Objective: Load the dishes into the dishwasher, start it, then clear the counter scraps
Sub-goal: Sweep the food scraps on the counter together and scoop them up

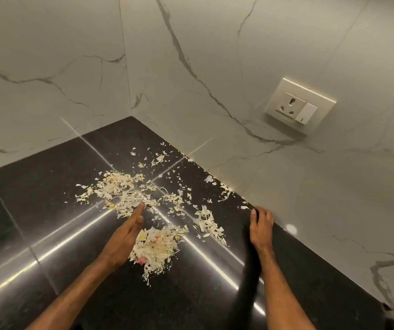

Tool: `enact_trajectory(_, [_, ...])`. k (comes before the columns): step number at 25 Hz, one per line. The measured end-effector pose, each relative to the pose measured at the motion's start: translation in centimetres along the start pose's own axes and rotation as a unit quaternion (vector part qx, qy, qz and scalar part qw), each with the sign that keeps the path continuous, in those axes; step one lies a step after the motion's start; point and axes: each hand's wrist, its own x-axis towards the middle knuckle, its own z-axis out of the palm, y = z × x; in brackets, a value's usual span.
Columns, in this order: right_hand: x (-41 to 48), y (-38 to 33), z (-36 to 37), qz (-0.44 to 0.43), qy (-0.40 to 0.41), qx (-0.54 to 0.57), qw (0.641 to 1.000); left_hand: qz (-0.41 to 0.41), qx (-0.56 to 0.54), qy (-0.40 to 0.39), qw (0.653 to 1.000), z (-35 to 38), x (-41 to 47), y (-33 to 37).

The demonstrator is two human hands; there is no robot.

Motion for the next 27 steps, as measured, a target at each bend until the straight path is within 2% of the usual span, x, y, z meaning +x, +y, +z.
enact_trajectory(5, [-1.0, -5.1, 4.1, -0.083, -0.168, 0.091, 0.978, -0.022, -0.003, -0.008, 1.0, 1.0, -0.2, -0.2])
enact_trajectory(6, [-1.3, -5.8, 4.6, -0.089, -0.179, 0.133, 0.971, -0.023, -0.001, -0.012, 1.0, 1.3, 0.0, 0.0])
enact_trajectory(8, [-1.0, -5.9, 4.7, -0.065, -0.143, 0.195, 0.968, -0.017, -0.001, -0.01, 1.0, 1.7, 0.1, 0.1])
enact_trajectory(10, [0.3, -5.0, 4.2, -0.045, -0.113, 0.16, 0.98, -0.012, -0.01, 0.001, 1.0, 1.3, 0.1, 0.1])
enact_trajectory(12, [1.8, -4.2, 4.0, -0.057, -0.146, 0.067, 0.985, -0.018, -0.019, 0.014, 1.0, 0.7, -0.2, -0.4])
enact_trajectory(15, [3.5, -5.4, 5.2, -0.099, -0.189, -0.057, 0.975, -0.028, -0.026, 0.04, 0.998, 0.0, -0.9, -1.9])
enact_trajectory(17, [3.7, -6.9, 6.4, -0.113, -0.212, -0.061, 0.969, -0.039, -0.026, 0.044, 0.998, -0.2, -1.2, -2.6])
enact_trajectory(20, [2.5, -8.2, 8.5, -0.153, -0.295, 0.051, 0.942, -0.044, -0.033, 0.052, 0.997, -0.4, -1.3, -3.1])
enact_trajectory(21, [2.2, -8.2, 8.7, -0.154, -0.286, 0.093, 0.941, -0.04, -0.032, 0.054, 0.997, -0.5, -1.2, -3.1])
enact_trajectory(23, [3.2, -7.6, 7.9, -0.118, -0.183, 0.12, 0.969, -0.034, -0.033, 0.057, 0.997, -0.9, -0.9, -2.9])
enact_trajectory(25, [4.6, -5.5, 6.6, -0.083, -0.111, 0.05, 0.989, -0.034, -0.039, 0.068, 0.996, -1.5, -0.7, -2.6])
enact_trajectory(27, [5.3, -4.0, 5.8, -0.109, -0.151, -0.052, 0.981, -0.034, -0.042, 0.075, 0.996, -1.6, -0.2, -2.3])
